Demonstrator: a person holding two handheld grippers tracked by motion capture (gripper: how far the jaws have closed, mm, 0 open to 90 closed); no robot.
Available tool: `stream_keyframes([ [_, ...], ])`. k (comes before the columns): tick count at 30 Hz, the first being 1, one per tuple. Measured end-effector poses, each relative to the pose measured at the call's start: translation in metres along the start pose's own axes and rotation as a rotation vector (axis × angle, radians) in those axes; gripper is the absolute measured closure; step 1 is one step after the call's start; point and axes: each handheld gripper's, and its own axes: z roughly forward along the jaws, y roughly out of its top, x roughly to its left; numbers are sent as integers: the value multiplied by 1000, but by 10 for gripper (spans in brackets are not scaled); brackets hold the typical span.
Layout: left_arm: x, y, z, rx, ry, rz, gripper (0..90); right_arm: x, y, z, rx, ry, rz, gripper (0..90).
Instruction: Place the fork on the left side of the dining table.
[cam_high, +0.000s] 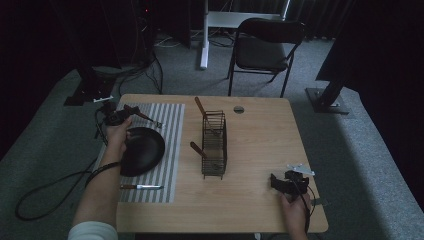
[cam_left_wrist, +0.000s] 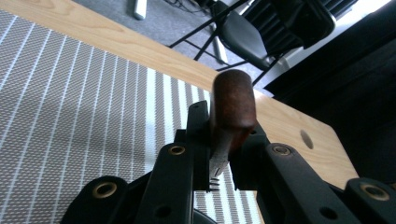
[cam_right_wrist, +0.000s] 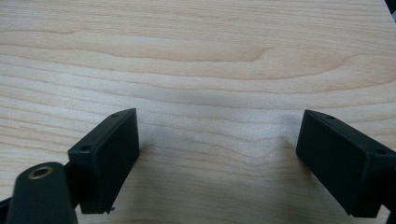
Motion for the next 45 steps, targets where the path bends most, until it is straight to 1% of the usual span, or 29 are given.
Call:
stream_keyframes([
  [1, 1, 0, 0, 1, 6, -1, 797, 0, 0, 0, 0, 0, 0, 130],
  [3, 3, -1, 2, 17, 42, -1, 768, 0, 0, 0, 1, -1, 2, 130],
  [4, 5, -1, 3, 32, 57, -8, 672, 0, 0, 0, 1, -2, 3, 130],
  [5, 7, -2, 4, 44, 77, -5, 625, 0, 0, 0, 0, -2, 3, 130],
  [6, 7, -2, 5, 51, 93, 7, 603, 0, 0, 0, 1, -2, 2, 130],
  [7, 8, -3, 6, 60, 124, 34, 568, 0, 0, 0, 1, -2, 3, 130],
  [8, 7, -4, 8, 67, 152, 49, 511, 0, 0, 0, 1, -3, 3, 130],
  [9, 7, -4, 11, 77, 211, 60, 463, 0, 0, 0, 1, -3, 3, 130],
  [10, 7, -4, 13, 93, 244, 61, 431, 0, 0, 0, 1, -3, 3, 130],
  [12, 9, -5, 17, 108, 292, 59, 382, 0, 0, 0, 1, -3, 3, 130],
  [14, 9, -6, 20, 141, 355, 82, 382, 0, 0, 0, 1, -4, 4, 130],
  [15, 9, -7, 22, 139, 392, 95, 382, 0, 0, 0, 0, -4, 3, 130],
  [16, 9, -8, 24, 140, 406, 116, 360, 1, 0, 0, 0, -4, 4, 130],
  [17, 9, -9, 25, 138, 409, 142, 345, 0, 0, 0, 0, -5, 3, 130],
  [19, 9, -11, 28, 156, 411, 182, 306, 1, 0, 0, 0, -5, 4, 130],
  [20, 10, -12, 29, 162, 405, 189, 293, 1, 0, 0, 0, -5, 4, 130],
  [22, 11, -13, 29, 152, 402, 194, 291, 1, 0, -1, 0, -5, 4, 130],
  [23, 11, -13, 29, 155, 401, 191, 292, 1, 0, 0, 0, -5, 4, 130],
  [26, 10, -13, 29, 158, 422, 195, 269, 1, 0, -1, 0, -5, 4, 130],
  [28, 10, -13, 29, 174, 425, 179, 267, 1, 0, -1, 0, -5, 4, 130],
  [30, 12, -13, 30, 185, 430, 138, 266, 1, 0, -1, 0, -5, 4, 130],
  [32, 15, -13, 31, 196, 440, 86, 267, 1, 0, -1, 0, -5, 4, 130],
  [33, 17, -13, 31, 186, 420, 50, 267, 1, 0, -1, 0, -5, 4, 130],
  [35, 18, -13, 30, 159, 407, 15, 266, 1, 0, -1, 0, -5, 4, 130],
  [37, 18, -13, 31, 150, 430, 26, 246, 1, 0, -1, 0, -5, 4, 130],
  [38, 18, -14, 33, 155, 437, 27, 191, 1, 0, -1, 0, -5, 4, 130],
  [41, 19, -14, 34, 168, 462, 50, 191, 1, 0, 0, 0, -5, 4, 130],
  [43, 19, -14, 33, 158, 465, 65, 191, 1, 0, 0, 0, -5, 4, 130],
  [45, 18, -13, 33, 156, 497, 95, 191, 1, 0, 0, 0, -5, 4, 130],
])
